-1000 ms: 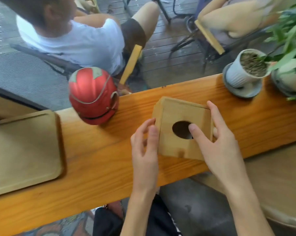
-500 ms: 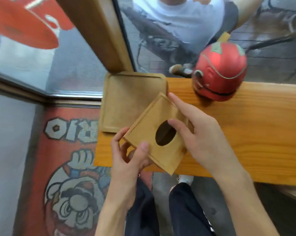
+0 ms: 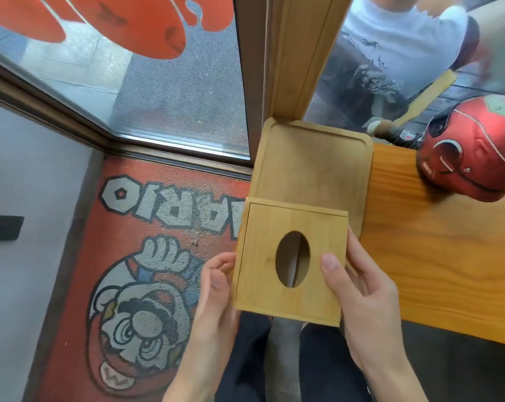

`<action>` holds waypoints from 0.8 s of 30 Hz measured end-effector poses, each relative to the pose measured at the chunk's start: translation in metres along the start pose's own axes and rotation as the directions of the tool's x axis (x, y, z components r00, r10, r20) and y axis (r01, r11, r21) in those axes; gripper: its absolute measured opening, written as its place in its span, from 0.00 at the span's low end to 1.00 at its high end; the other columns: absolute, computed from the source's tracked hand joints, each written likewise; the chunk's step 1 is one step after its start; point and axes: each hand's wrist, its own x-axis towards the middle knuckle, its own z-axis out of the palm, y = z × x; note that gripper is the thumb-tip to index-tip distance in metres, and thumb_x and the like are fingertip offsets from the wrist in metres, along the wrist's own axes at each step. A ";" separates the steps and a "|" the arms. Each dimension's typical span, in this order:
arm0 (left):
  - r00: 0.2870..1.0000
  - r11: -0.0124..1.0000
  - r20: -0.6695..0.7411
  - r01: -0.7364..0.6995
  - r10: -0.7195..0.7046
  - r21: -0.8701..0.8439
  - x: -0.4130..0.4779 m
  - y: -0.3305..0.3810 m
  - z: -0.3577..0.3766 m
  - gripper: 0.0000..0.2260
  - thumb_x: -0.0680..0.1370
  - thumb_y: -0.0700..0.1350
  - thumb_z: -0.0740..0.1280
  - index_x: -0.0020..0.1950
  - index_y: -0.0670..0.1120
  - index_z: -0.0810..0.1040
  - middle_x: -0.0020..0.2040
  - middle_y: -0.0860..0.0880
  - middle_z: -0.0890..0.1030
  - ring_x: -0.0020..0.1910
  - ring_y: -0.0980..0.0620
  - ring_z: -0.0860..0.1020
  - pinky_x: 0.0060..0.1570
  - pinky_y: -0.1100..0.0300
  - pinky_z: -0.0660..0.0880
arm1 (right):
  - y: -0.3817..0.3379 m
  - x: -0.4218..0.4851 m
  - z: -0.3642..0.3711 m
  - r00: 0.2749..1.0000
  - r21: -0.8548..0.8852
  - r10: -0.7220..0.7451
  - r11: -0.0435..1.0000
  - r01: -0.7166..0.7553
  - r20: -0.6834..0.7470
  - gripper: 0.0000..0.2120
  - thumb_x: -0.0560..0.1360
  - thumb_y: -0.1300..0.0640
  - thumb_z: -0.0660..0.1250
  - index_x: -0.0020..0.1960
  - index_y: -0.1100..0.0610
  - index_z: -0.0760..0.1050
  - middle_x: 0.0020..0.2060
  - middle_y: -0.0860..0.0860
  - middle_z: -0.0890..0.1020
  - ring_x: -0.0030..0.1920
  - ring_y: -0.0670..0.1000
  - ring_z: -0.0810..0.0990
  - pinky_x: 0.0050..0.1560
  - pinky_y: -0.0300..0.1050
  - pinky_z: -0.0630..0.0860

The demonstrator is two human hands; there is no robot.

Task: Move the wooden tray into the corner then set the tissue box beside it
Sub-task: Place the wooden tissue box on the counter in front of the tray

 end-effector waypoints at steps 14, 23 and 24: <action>0.985 0.922 0.172 -0.057 -0.010 0.384 0.019 -0.011 -0.019 0.24 0.75 0.57 0.67 0.69 0.57 0.65 0.71 0.50 0.74 0.70 0.55 0.73 0.71 0.51 0.70 | 0.068 -0.009 0.028 0.987 0.057 -0.031 0.998 0.041 -0.159 0.27 0.74 0.54 0.66 0.73 0.48 0.70 0.66 0.45 0.81 0.68 0.46 0.77 0.67 0.48 0.73; 0.989 0.907 0.149 -0.083 0.023 0.413 0.025 -0.018 -0.026 0.23 0.77 0.55 0.66 0.70 0.53 0.66 0.65 0.54 0.78 0.65 0.56 0.77 0.65 0.59 0.74 | 0.076 -0.010 0.032 0.983 0.025 -0.017 0.999 0.022 -0.183 0.26 0.77 0.51 0.66 0.75 0.49 0.69 0.65 0.43 0.81 0.67 0.44 0.78 0.69 0.58 0.72; 0.989 0.905 0.147 -0.086 0.026 0.416 0.026 -0.019 -0.027 0.23 0.77 0.55 0.66 0.69 0.52 0.66 0.64 0.54 0.78 0.64 0.57 0.77 0.64 0.60 0.74 | 0.077 -0.010 0.032 0.983 0.023 -0.016 1.000 0.021 -0.184 0.26 0.77 0.51 0.66 0.75 0.49 0.69 0.64 0.43 0.82 0.66 0.44 0.78 0.69 0.58 0.73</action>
